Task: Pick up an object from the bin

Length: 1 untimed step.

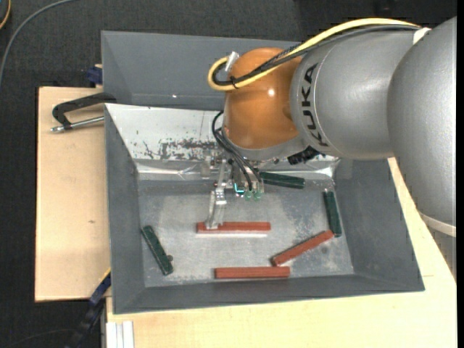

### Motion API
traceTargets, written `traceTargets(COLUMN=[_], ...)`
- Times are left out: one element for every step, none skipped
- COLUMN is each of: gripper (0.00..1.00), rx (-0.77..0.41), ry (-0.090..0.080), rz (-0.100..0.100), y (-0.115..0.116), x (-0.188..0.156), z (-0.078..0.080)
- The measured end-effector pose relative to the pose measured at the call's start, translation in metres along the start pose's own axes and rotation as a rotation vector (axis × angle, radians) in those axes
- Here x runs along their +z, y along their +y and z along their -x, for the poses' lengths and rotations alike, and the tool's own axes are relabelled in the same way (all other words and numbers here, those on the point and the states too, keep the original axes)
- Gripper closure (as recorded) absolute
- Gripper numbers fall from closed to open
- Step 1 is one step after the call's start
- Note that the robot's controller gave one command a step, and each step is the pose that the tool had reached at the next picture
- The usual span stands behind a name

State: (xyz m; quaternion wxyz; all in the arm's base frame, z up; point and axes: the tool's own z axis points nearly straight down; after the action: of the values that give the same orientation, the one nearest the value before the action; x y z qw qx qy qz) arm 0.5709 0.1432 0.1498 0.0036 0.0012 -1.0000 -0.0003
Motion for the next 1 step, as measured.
traceTargets(gripper=[0.0], rx=[0.019], ry=[0.001], rz=[-0.001], y=[-0.0193], x=[0.084], z=[-0.0239])
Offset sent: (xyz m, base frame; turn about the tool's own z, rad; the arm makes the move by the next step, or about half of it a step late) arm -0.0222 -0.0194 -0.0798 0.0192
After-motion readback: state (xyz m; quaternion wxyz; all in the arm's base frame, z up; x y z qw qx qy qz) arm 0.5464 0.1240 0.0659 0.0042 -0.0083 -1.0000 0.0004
